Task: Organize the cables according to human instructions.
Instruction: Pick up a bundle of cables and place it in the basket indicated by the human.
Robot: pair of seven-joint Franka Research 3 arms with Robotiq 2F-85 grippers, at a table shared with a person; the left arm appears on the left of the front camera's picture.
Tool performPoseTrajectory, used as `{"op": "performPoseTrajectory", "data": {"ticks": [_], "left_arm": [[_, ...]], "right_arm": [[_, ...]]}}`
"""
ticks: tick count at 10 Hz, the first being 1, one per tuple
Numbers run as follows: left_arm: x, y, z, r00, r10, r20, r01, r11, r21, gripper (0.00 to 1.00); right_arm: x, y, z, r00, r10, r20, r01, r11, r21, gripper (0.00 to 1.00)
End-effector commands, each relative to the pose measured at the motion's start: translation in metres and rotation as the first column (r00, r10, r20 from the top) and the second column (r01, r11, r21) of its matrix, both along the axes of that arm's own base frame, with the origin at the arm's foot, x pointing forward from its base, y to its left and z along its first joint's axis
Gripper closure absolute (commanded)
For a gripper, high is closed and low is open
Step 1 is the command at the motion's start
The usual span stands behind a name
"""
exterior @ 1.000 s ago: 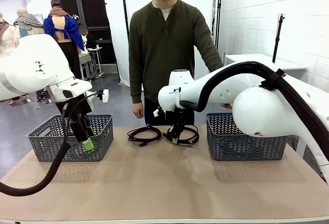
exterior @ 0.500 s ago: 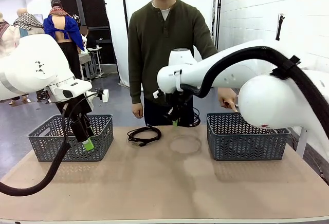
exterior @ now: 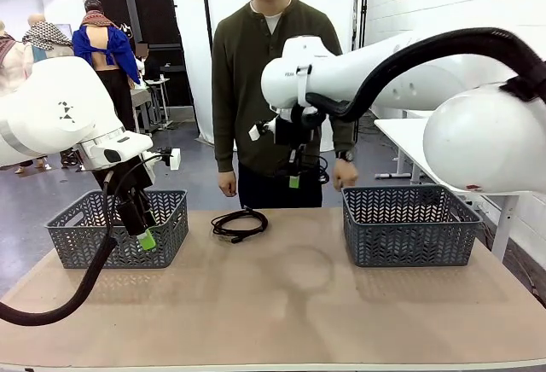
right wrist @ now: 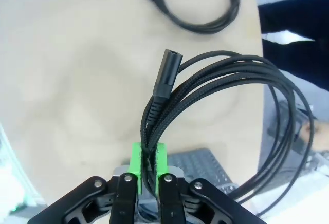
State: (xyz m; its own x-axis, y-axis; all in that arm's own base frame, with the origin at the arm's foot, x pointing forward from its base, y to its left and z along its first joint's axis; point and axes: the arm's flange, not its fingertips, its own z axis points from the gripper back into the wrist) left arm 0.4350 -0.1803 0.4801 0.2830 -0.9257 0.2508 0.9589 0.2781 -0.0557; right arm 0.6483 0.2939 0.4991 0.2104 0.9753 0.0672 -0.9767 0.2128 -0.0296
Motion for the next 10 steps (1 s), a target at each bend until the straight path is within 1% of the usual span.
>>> {"op": "performPoseTrajectory", "data": {"ticks": [1, 2, 4, 5, 6, 10], "left_arm": [[0.0, 0.0, 0.001, 1.0, 0.005, 0.009, -0.005, 1.0, -0.003, 0.0], [0.0, 0.0, 0.001, 1.0, 0.005, 0.009, -0.005, 1.0, -0.003, 0.0], [0.0, 0.0, 0.001, 1.0, 0.005, 0.009, -0.005, 1.0, -0.003, 0.0], [0.0, 0.0, 0.001, 1.0, 0.005, 0.009, -0.005, 1.0, -0.003, 0.0], [0.0, 0.0, 0.001, 1.0, 0.005, 0.009, -0.005, 1.0, -0.003, 0.0], [0.0, 0.0, 0.001, 1.0, 0.005, 0.009, -0.005, 1.0, -0.003, 0.0]], "right_arm": [[-0.017, -0.026, 0.008, 0.995, 0.096, -0.014, -0.096, 0.995, -0.011, 1.0], [-0.026, -0.038, 0.012, 0.991, 0.134, -0.013, -0.135, 0.991, -0.011, 1.0], [-0.039, -0.059, 0.017, 0.992, 0.128, 0.005, -0.128, 0.992, -0.017, 1.0], [-0.042, -0.062, 0.018, 0.992, 0.129, 0.007, -0.129, 0.992, -0.01, 1.0], [-0.019, -0.048, 0.023, 0.993, 0.12, -0.008, -0.121, 0.992, -0.045, 1.0], [-0.019, -0.048, 0.023, 0.993, 0.12, -0.008, -0.121, 0.992, -0.045, 1.0]]}}
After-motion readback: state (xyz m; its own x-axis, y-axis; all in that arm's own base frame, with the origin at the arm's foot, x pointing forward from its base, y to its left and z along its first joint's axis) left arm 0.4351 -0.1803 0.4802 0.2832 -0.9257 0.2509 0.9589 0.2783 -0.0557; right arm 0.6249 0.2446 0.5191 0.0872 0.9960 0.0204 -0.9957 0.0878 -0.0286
